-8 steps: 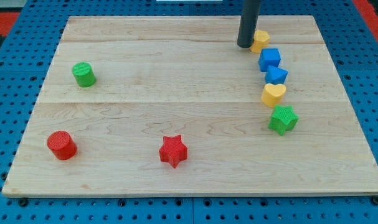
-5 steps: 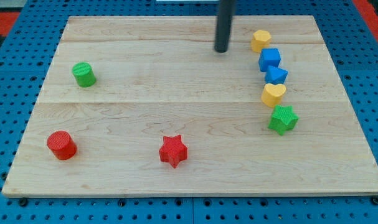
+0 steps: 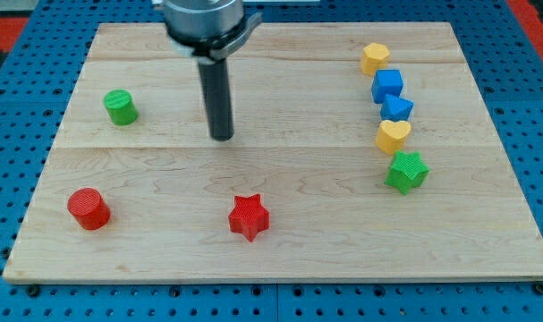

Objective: Slide the red star below the green star

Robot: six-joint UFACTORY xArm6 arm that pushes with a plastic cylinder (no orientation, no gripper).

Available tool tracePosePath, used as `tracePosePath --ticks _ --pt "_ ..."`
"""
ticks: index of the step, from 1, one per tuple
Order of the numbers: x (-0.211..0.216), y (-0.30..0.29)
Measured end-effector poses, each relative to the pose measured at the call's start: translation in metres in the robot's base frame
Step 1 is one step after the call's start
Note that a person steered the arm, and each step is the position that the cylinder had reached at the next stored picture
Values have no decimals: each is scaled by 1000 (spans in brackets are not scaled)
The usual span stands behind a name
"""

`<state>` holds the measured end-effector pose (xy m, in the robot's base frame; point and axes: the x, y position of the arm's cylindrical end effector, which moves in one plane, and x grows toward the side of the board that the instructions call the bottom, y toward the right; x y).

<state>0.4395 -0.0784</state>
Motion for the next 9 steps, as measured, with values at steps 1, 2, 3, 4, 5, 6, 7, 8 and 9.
tracePosePath --ticks 1,2,3,4,5,6,7,8,9 --pt "47 -22" --pt "64 -25" --pt "80 9" --pt "103 -11" --pt "115 45" --pt "133 64" --pt "114 100" --pt "109 76" --pt "108 146"
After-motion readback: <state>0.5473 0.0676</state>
